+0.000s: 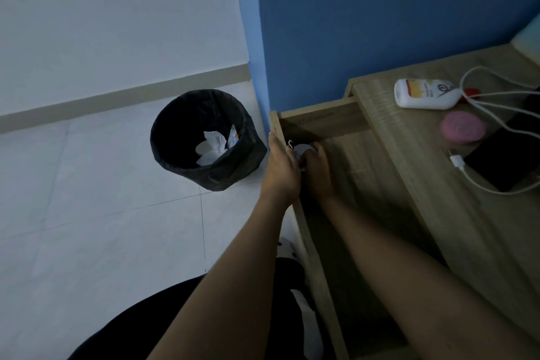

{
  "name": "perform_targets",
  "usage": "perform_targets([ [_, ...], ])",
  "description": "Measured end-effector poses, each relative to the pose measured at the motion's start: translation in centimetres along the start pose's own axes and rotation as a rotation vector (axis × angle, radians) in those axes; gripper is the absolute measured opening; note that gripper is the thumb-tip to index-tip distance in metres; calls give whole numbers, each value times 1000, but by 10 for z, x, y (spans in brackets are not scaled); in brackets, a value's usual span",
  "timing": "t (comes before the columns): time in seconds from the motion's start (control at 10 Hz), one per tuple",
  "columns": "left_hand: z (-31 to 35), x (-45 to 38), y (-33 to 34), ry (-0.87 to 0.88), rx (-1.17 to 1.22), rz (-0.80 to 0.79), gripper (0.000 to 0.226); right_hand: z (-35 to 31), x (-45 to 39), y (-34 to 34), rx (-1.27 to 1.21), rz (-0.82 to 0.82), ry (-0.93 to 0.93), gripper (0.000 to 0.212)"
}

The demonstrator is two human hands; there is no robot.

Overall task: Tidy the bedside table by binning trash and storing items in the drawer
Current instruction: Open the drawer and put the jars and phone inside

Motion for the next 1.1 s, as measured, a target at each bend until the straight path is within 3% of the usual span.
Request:
perform_targets([
  [0.1, 3, 0, 0, 1, -4, 4, 54, -7, 5, -2, 324, -115, -75, 48],
  [0.2, 3, 1, 1, -24, -1, -15, 54, -15, 8, -14, 276, -120, -74, 55],
  [0.3, 3, 0, 2, -13, -15, -20, 54, -26, 13, -37, 73, -49, -119, 52],
  [0.5, 7, 1, 1, 17, 0, -6, 48, -48, 25, -117, -39, 220, -249, 32],
  [0.7, 5, 2, 1, -22, -20, -3, 54, -36, -6, -212, 107, 534, -235, 35],
  [0.9, 5, 3, 1, -70, -46, -1, 60, 3, -27, -252, 260, 498, -96, 46],
  [1.1, 10, 6, -1, -36, -40, 18, 51, 20, -20, -260, 216, 494, -24, 44],
])
Point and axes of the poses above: each hand's wrist, its own x-axis away from the middle knuckle, its own y-axis out of the palm, z = x × y, the point moved 6 cm from there along -x, towards the middle knuckle, and after that the axes turned 4 degrees about z, right-handed, at the moved point
